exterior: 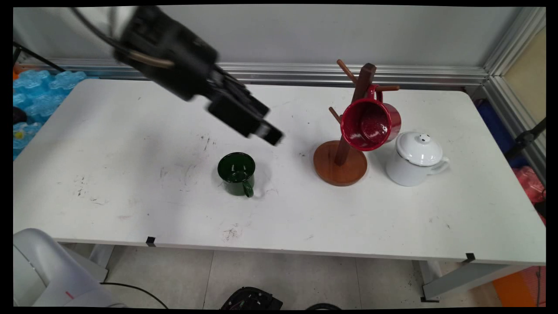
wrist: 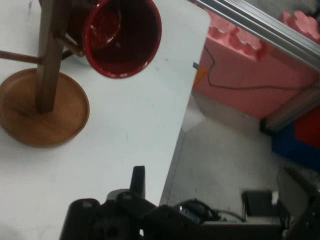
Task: Pick up the red mug from the rack
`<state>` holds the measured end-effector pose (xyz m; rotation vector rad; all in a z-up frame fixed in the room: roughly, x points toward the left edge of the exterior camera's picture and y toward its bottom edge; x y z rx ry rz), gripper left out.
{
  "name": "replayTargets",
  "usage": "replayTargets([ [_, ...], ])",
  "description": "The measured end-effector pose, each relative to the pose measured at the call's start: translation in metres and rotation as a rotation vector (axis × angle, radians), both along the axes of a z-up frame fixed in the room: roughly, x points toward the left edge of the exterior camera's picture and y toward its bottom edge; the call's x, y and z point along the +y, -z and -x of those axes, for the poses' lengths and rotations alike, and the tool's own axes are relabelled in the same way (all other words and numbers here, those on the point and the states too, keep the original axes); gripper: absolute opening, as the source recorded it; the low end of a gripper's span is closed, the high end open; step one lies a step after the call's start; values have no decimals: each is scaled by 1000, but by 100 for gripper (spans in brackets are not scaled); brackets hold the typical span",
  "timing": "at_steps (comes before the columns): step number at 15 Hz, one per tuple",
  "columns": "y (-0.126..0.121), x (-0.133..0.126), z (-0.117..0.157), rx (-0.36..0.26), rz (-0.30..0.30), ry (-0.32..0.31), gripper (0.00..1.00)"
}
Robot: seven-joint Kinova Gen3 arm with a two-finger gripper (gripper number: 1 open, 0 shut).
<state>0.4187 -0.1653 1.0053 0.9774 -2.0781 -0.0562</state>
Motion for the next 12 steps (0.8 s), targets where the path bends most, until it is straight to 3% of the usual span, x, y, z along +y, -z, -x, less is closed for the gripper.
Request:
replayTargets([
  [7, 14, -21, 81, -3, -23, -144, 100],
  [12, 24, -40, 123, -13, -30, -224, 100],
])
